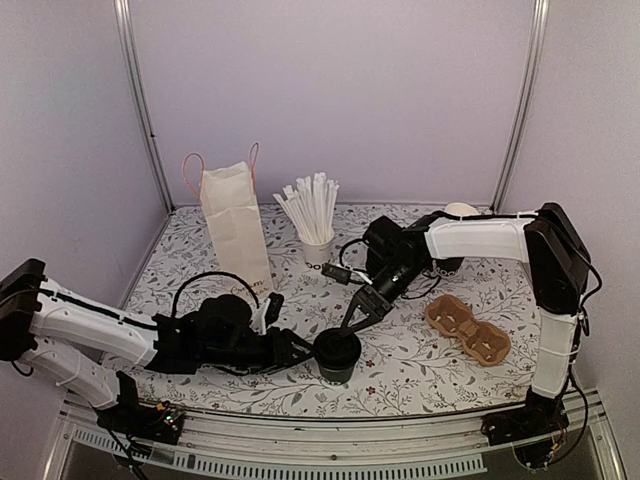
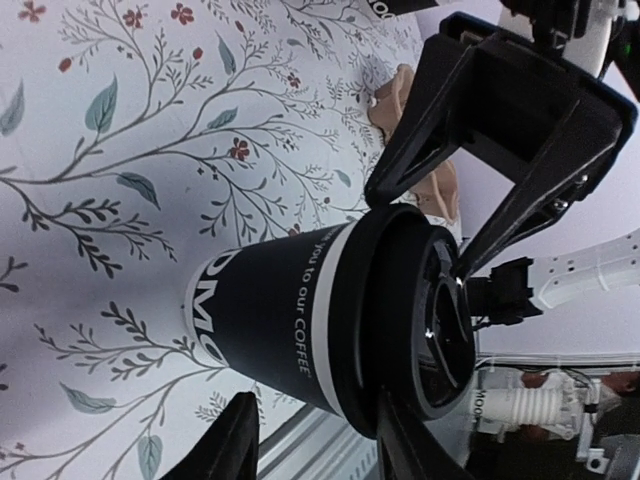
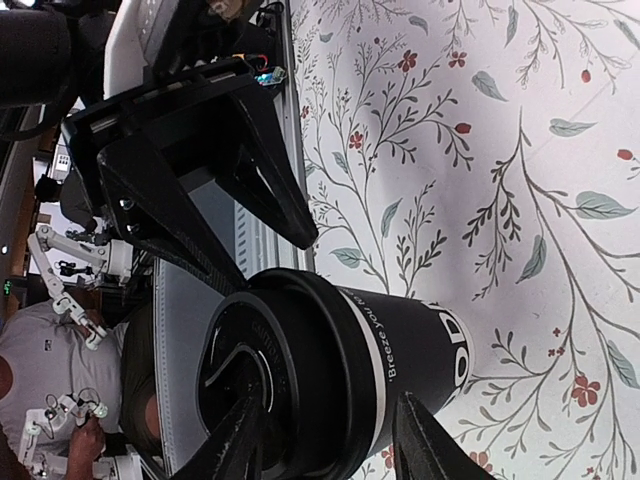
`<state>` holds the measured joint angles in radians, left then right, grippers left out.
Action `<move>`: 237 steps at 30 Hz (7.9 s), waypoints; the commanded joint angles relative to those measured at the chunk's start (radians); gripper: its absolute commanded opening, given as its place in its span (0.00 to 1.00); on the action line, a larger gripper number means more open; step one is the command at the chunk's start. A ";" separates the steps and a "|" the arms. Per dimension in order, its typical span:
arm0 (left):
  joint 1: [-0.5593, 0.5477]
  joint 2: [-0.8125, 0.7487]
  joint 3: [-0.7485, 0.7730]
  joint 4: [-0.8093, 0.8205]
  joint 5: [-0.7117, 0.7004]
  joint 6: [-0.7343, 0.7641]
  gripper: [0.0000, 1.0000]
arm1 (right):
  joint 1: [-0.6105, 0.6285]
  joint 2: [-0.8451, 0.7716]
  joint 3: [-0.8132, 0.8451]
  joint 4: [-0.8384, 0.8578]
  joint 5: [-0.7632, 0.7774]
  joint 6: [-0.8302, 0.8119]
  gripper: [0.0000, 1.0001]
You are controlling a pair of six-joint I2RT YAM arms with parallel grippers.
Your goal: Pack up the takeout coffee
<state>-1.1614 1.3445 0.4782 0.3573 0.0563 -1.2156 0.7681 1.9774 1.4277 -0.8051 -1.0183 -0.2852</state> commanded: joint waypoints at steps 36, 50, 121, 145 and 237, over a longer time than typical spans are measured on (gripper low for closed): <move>-0.045 0.126 0.267 -0.202 -0.090 0.211 0.54 | -0.009 -0.158 -0.151 -0.057 -0.048 -0.139 0.40; 0.090 0.217 0.396 -0.235 0.086 0.434 0.42 | 0.024 -0.211 -0.199 -0.088 -0.026 -0.193 0.40; 0.164 0.237 0.364 -0.135 0.202 0.549 0.50 | 0.034 -0.168 -0.134 -0.058 0.014 -0.167 0.48; 0.153 0.102 0.223 -0.065 0.151 0.579 0.47 | 0.034 -0.136 -0.125 -0.020 0.029 -0.137 0.47; -0.458 0.281 0.033 0.450 -0.615 1.107 0.89 | 0.135 -0.366 -0.243 0.130 0.300 -0.380 0.96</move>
<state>-1.6211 1.5669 0.4053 0.8623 -0.5301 -0.1276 0.9085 1.7714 1.2713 -0.6003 -0.8158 -0.5301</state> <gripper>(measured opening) 0.864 0.968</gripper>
